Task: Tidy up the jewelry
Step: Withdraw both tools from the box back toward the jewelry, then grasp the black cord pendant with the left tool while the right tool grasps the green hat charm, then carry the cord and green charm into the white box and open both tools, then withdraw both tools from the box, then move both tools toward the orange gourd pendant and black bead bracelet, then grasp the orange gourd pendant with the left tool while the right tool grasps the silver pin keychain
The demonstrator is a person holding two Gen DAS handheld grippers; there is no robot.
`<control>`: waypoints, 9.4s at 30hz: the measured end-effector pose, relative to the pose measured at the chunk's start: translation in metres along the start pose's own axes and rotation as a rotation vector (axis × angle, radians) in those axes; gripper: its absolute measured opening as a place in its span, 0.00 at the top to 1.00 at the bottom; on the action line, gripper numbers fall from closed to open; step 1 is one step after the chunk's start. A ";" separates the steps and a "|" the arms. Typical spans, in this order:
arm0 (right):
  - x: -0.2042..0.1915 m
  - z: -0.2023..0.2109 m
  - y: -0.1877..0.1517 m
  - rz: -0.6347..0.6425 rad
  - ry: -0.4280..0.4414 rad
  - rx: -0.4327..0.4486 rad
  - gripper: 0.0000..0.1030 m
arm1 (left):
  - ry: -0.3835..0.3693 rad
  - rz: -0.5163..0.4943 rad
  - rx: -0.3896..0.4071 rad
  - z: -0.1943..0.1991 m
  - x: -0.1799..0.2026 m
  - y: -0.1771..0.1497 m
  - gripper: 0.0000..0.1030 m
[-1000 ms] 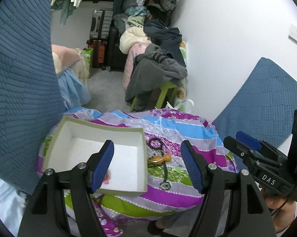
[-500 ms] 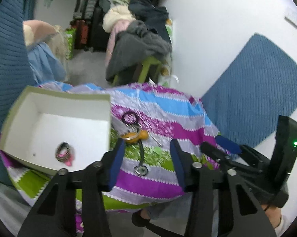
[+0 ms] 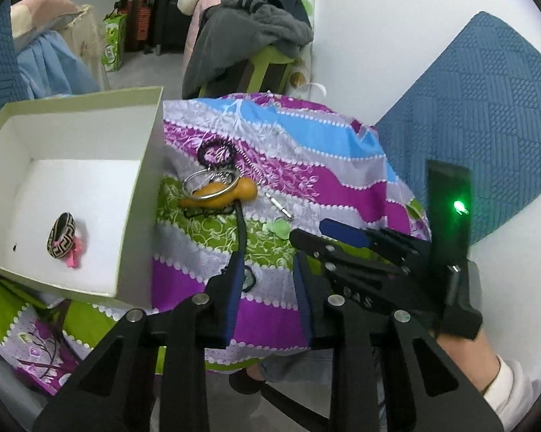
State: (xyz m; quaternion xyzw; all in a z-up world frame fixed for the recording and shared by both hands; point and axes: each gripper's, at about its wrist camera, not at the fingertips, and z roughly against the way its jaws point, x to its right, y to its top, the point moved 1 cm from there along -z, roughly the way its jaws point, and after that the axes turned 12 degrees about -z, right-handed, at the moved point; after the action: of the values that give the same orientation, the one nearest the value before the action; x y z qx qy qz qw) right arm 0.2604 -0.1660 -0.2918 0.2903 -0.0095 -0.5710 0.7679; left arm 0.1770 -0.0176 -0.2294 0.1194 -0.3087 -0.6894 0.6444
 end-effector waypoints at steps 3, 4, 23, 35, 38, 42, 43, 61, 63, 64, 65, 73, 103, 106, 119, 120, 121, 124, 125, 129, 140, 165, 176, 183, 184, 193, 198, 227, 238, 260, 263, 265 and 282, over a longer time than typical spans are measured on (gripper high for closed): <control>0.004 -0.016 0.003 0.009 -0.010 -0.035 0.64 | 0.001 0.014 -0.012 -0.005 -0.004 -0.004 0.73; 0.004 -0.019 0.004 0.015 -0.014 -0.039 0.64 | 0.008 0.012 -0.015 -0.007 -0.004 -0.005 0.73; 0.012 -0.017 0.010 0.046 -0.049 0.012 0.79 | 0.042 0.021 -0.103 -0.064 -0.003 -0.005 0.73; 0.043 -0.003 0.010 -0.062 -0.063 0.047 0.79 | 0.147 0.003 -0.131 -0.114 -0.004 0.015 0.74; 0.047 -0.001 0.011 -0.082 -0.058 0.052 0.79 | 0.180 -0.014 -0.144 -0.123 -0.006 0.016 0.84; 0.046 -0.001 0.011 -0.076 -0.056 0.051 0.79 | 0.204 -0.044 -0.130 -0.128 -0.005 0.022 0.85; 0.046 -0.001 0.011 -0.073 -0.055 0.051 0.79 | 0.207 -0.046 -0.129 -0.129 -0.005 0.023 0.85; 0.047 0.017 0.005 -0.148 -0.068 0.059 0.79 | 0.103 -0.046 -0.091 -0.092 0.018 0.020 0.93; 0.044 0.021 0.003 -0.138 -0.095 0.058 0.79 | 0.096 -0.049 -0.083 -0.086 0.021 0.020 0.93; 0.042 0.024 0.001 -0.140 -0.108 0.059 0.79 | 0.088 -0.047 -0.083 -0.084 0.021 0.020 0.93; 0.041 0.027 0.000 -0.149 -0.112 0.060 0.79 | 0.079 -0.043 -0.082 -0.082 0.021 0.021 0.92; 0.028 0.054 0.001 -0.151 -0.172 0.073 0.79 | 0.044 -0.012 -0.065 -0.054 0.019 0.035 0.92; -0.118 0.201 0.114 -0.048 -0.118 0.359 0.79 | 0.088 -0.069 0.158 0.138 -0.028 0.139 0.92; -0.140 0.192 0.112 -0.035 -0.100 0.363 0.79 | 0.103 -0.073 0.156 0.142 -0.043 0.133 0.92; -0.199 0.094 0.079 -0.009 -0.049 0.224 0.79 | 0.152 -0.048 0.082 0.111 -0.132 0.081 0.92; -0.202 0.086 0.075 -0.008 -0.051 0.211 0.79 | 0.153 -0.040 0.074 0.107 -0.140 0.075 0.92; -0.203 0.081 0.073 -0.007 -0.051 0.205 0.79 | 0.153 -0.036 0.066 0.104 -0.145 0.071 0.92; -0.209 0.060 0.064 -0.002 -0.050 0.171 0.79 | 0.157 -0.031 0.041 0.092 -0.160 0.059 0.92; -0.212 0.051 0.060 0.005 -0.046 0.153 0.79 | 0.160 -0.031 0.034 0.089 -0.162 0.055 0.92; -0.221 0.028 0.046 0.031 -0.039 0.118 0.78 | 0.164 -0.014 0.010 0.067 -0.177 0.039 0.92; -0.224 -0.009 0.036 0.023 -0.068 0.095 0.78 | 0.162 0.001 -0.030 0.044 -0.203 0.017 0.92; -0.215 0.114 0.077 0.060 0.037 0.277 0.58 | 0.238 0.008 0.180 0.148 -0.156 0.063 0.41; -0.201 0.165 0.079 0.091 0.041 0.364 0.57 | 0.230 0.000 0.249 0.174 -0.120 0.070 0.32; -0.176 0.179 0.070 0.092 0.018 0.398 0.57 | 0.204 0.005 0.270 0.165 -0.091 0.066 0.32; -0.172 0.180 0.068 0.093 0.015 0.401 0.57 | 0.204 0.008 0.284 0.165 -0.087 0.065 0.32; -0.129 0.186 0.050 0.077 -0.005 0.416 0.58 | 0.163 0.000 0.288 0.143 -0.051 0.055 0.32; -0.095 0.175 0.036 0.033 -0.028 0.416 0.58 | 0.113 0.009 0.267 0.120 -0.036 0.048 0.33; 0.027 0.040 0.008 -0.078 -0.014 0.167 0.73 | -0.001 0.234 -0.004 -0.075 -0.020 0.015 0.49; 0.036 0.025 0.012 -0.104 0.007 0.125 0.73 | 0.101 0.351 -0.044 -0.111 -0.025 0.015 0.53; 0.012 -0.025 0.024 0.045 0.016 0.018 0.73 | 0.033 0.230 -0.073 -0.084 -0.024 0.000 0.74; 0.010 -0.033 0.025 0.071 0.005 0.012 0.73 | 0.005 0.213 -0.087 -0.078 -0.022 -0.005 0.74; 0.008 -0.037 0.026 0.087 -0.003 0.009 0.73 | -0.009 0.204 -0.097 -0.075 -0.021 -0.009 0.74; 0.004 -0.038 0.008 0.114 -0.061 -0.049 0.96 | -0.060 0.106 -0.176 -0.056 -0.015 -0.040 0.73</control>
State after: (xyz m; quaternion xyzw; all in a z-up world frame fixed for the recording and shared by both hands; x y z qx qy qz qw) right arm 0.2819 -0.1520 -0.3207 0.2528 -0.0357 -0.5351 0.8053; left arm 0.1784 -0.0194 -0.2998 0.0250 -0.2718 -0.6820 0.6785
